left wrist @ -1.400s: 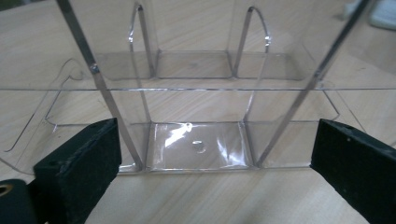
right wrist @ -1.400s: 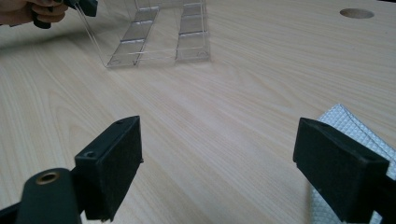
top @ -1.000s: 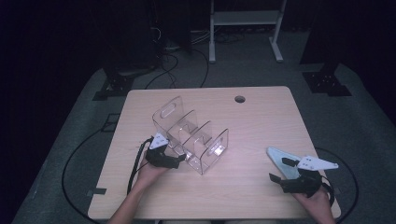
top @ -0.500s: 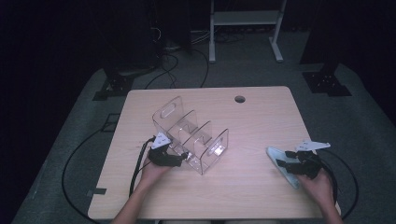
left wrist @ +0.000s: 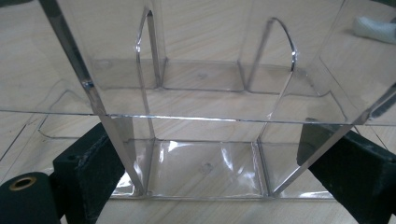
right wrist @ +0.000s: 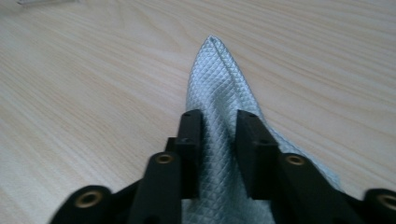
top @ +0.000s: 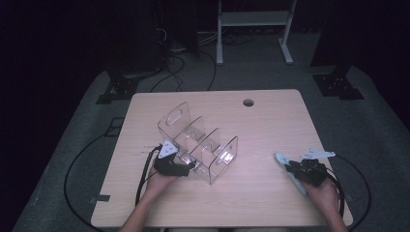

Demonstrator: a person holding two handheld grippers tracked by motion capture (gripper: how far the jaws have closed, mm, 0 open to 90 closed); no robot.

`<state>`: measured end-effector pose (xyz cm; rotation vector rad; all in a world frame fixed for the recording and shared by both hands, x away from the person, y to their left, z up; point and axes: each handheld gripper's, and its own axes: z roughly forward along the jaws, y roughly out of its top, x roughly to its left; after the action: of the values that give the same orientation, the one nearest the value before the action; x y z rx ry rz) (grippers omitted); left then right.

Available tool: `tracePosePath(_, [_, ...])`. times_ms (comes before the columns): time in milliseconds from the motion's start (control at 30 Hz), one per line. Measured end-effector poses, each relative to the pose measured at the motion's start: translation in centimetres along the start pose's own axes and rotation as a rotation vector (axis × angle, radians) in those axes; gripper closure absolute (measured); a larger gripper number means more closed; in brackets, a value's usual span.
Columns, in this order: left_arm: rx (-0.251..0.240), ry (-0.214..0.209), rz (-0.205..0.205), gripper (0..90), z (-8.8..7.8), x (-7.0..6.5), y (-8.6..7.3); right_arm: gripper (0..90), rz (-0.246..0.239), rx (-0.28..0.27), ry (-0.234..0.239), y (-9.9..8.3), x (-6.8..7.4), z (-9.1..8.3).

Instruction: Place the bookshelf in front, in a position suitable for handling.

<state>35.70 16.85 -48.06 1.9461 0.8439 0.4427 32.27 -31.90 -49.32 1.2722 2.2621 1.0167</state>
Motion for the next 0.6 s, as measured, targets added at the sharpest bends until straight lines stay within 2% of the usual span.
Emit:
tracePosePath(67, [-0.001,0.000,-0.002,7.2,0.0,-0.1,0.0,82.5,0.054,0.002,0.019,0.1,-0.3,-0.1])
tracePosePath(167, [0.000,0.002,-0.001,7.2,-0.1,-0.1,-0.1,84.1,0.078,0.003,0.034,0.1,-0.4,-0.1])
tracePosePath(267, [-0.001,0.003,-0.003,7.2,-0.1,-0.2,-0.1,84.8,0.104,0.003,0.081,0.3,-0.1,-0.2])
tracePosePath(333, [0.001,0.005,-0.003,7.2,-0.1,-0.3,0.0,84.9,0.087,-0.008,0.100,0.7,0.7,-0.2])
tracePosePath(433, [0.005,0.007,-0.002,7.2,-0.1,-0.4,0.0,84.9,0.055,-0.055,0.149,1.9,2.2,-0.3])
tracePosePath(600, [0.008,0.007,-0.006,7.2,-0.1,-0.6,0.0,84.9,-0.025,-0.119,0.209,4.4,5.4,-0.2])
